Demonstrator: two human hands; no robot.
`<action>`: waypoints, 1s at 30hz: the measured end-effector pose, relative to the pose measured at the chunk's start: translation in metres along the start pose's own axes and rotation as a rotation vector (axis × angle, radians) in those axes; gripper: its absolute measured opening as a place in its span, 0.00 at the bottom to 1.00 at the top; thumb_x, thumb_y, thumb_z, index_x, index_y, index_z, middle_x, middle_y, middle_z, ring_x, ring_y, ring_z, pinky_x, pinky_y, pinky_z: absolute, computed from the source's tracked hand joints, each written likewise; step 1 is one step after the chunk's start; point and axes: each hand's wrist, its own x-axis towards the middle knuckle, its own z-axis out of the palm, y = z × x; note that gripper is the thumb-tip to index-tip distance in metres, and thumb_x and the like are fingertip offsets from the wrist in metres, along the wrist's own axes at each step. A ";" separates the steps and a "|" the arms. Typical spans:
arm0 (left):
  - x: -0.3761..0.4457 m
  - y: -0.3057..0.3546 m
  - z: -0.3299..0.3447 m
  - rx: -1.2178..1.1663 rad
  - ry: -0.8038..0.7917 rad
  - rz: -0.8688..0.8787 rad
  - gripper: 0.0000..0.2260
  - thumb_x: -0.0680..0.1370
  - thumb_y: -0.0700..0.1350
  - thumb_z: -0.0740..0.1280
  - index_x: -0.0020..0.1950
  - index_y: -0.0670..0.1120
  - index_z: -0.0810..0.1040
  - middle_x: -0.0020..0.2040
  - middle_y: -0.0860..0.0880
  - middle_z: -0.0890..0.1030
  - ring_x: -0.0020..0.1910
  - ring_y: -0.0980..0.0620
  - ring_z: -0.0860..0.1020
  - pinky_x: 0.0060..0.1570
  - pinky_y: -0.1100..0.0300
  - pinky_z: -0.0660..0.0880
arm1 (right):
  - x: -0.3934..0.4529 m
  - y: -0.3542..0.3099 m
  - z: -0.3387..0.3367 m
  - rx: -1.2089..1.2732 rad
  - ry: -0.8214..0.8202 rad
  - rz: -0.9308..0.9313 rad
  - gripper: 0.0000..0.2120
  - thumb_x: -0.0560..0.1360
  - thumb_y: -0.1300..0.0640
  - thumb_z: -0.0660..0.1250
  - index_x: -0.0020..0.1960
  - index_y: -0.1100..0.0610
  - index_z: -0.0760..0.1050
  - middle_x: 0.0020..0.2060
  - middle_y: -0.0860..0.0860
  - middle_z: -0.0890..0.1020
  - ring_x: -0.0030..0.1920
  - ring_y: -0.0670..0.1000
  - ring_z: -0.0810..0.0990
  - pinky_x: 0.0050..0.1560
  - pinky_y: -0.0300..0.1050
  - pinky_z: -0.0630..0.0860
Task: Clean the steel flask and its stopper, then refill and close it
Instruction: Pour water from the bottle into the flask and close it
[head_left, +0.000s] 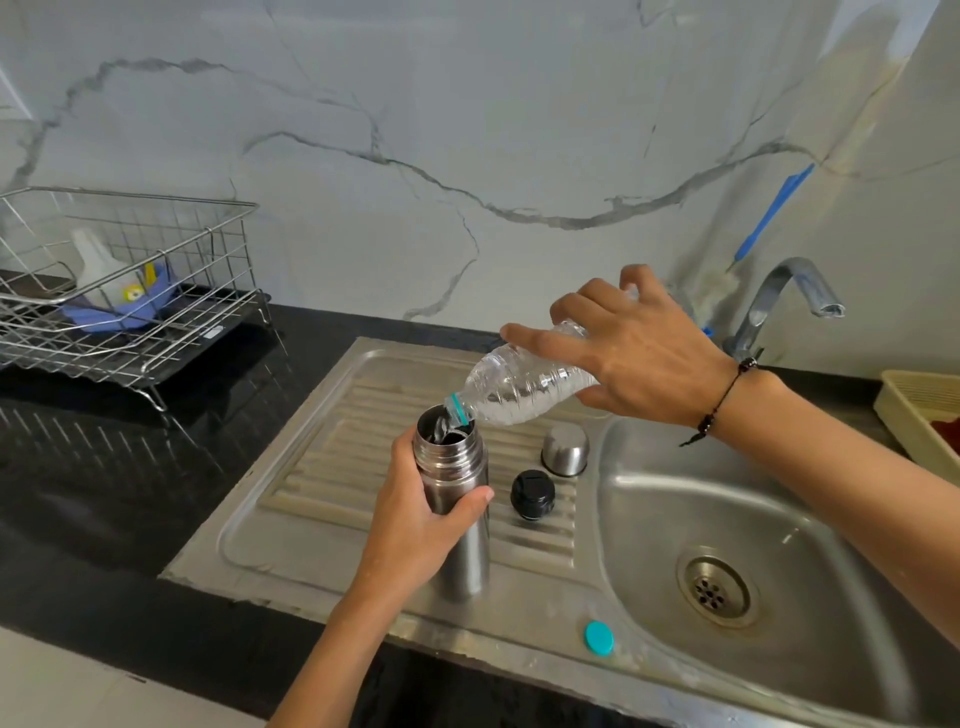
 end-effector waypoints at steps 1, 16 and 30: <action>0.000 0.000 0.000 -0.001 -0.001 -0.002 0.33 0.70 0.46 0.75 0.68 0.54 0.60 0.56 0.59 0.74 0.50 0.66 0.74 0.42 0.76 0.69 | 0.001 0.000 -0.001 -0.015 0.015 -0.007 0.36 0.64 0.53 0.69 0.70 0.47 0.63 0.49 0.55 0.78 0.45 0.57 0.76 0.49 0.56 0.69; -0.002 0.003 0.000 -0.015 0.013 -0.017 0.35 0.70 0.45 0.75 0.71 0.51 0.60 0.58 0.54 0.75 0.51 0.61 0.74 0.42 0.74 0.68 | 0.009 0.004 -0.009 -0.273 0.216 -0.113 0.26 0.76 0.65 0.52 0.71 0.45 0.62 0.50 0.54 0.78 0.49 0.56 0.77 0.53 0.61 0.64; -0.003 0.006 0.001 -0.017 0.010 -0.018 0.35 0.70 0.45 0.75 0.71 0.51 0.60 0.58 0.55 0.74 0.49 0.65 0.73 0.41 0.73 0.67 | 0.022 0.005 -0.021 -0.355 0.331 -0.203 0.24 0.78 0.65 0.55 0.69 0.46 0.64 0.49 0.53 0.79 0.49 0.54 0.78 0.53 0.60 0.64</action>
